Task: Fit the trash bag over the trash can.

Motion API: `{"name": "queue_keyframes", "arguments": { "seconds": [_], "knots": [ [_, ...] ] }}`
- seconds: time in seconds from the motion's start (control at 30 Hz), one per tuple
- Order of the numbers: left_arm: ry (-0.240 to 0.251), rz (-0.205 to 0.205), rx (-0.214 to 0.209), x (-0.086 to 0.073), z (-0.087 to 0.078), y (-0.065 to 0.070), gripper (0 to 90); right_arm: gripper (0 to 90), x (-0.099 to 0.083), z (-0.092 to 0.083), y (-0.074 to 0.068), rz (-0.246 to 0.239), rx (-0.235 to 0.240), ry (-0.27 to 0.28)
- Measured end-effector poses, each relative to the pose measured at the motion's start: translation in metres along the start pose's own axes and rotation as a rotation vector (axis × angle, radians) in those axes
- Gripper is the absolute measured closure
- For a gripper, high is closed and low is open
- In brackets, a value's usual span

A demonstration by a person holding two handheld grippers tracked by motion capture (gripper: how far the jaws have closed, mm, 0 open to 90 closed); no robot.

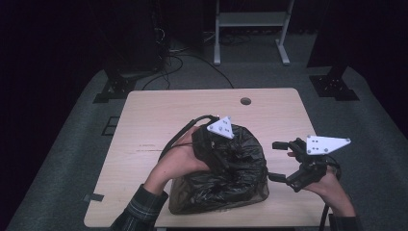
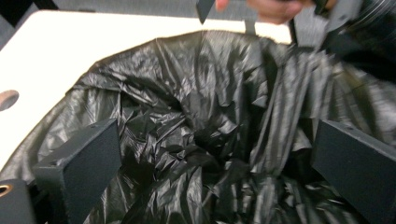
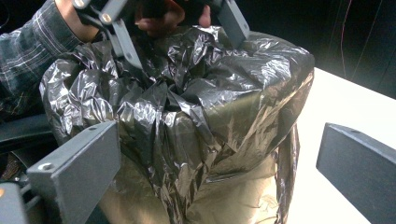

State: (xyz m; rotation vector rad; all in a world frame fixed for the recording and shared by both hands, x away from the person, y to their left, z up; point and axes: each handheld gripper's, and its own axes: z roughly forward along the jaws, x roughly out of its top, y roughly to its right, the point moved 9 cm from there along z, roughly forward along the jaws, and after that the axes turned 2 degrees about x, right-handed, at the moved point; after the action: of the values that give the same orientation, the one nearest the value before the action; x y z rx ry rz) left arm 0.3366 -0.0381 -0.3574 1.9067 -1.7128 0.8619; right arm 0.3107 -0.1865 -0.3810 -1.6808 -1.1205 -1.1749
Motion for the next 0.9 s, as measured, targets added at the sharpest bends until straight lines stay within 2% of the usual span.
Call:
{"name": "queue_keyframes", "arguments": {
  "seconds": [0.07,0.2,0.33,0.47,0.8,0.9],
  "knots": [
    [-0.049,0.003,-0.001,-0.003,0.008,-0.001,0.4,0.0,0.0,0.001,0.0,-0.004,0.0,-0.004],
    [-0.101,0.0,-0.015,-0.008,0.022,-0.002,0.4,0.0,-0.001,0.001,0.0,-0.004,-0.001,-0.007],
    [-0.146,-0.014,-0.01,-0.014,0.035,-0.003,0.3,0.0,-0.001,0.0,0.0,-0.003,-0.003,-0.006],
    [-0.203,-0.005,0.012,-0.02,0.043,-0.004,0.3,0.0,-0.001,0.0,0.001,-0.002,-0.004,-0.007],
    [-0.278,-0.057,-0.026,-0.028,0.065,0.002,0.3,0.0,-0.002,0.001,0.001,-0.004,-0.007,-0.015],
    [-0.252,-0.055,-0.011,-0.023,0.062,0.001,0.4,0.0,-0.002,0.0,0.001,-0.002,-0.007,-0.015]
  ]
}}
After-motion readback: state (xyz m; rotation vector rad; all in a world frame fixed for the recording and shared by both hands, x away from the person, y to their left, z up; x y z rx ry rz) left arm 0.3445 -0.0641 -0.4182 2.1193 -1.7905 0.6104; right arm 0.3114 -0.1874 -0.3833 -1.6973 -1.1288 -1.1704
